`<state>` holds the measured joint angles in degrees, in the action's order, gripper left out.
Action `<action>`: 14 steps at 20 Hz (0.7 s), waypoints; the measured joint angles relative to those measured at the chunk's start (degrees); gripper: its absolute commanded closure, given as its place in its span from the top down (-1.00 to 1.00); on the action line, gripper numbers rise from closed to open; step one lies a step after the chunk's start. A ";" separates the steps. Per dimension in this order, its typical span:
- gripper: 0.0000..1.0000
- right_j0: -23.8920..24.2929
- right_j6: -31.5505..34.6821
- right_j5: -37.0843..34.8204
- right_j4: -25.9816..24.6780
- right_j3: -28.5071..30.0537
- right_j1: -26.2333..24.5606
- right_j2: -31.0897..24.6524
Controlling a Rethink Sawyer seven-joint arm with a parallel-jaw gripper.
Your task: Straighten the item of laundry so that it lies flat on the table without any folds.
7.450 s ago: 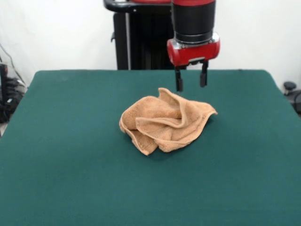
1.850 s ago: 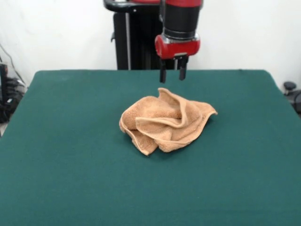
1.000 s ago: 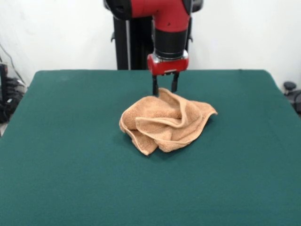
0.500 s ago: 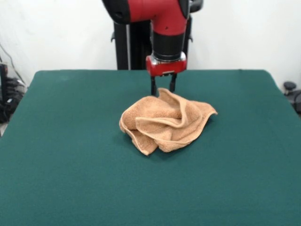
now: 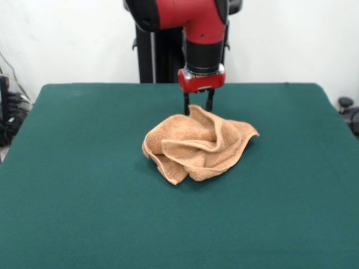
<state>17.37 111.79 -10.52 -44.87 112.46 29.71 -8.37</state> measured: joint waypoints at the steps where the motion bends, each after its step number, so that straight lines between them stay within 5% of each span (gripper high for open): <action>1: 1.00 0.05 0.00 0.61 0.08 0.00 0.01 0.01; 14: 1.00 1.90 0.00 4.34 1.79 0.06 -1.19 0.07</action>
<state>19.27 111.79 -6.17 -43.08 112.52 28.52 -8.29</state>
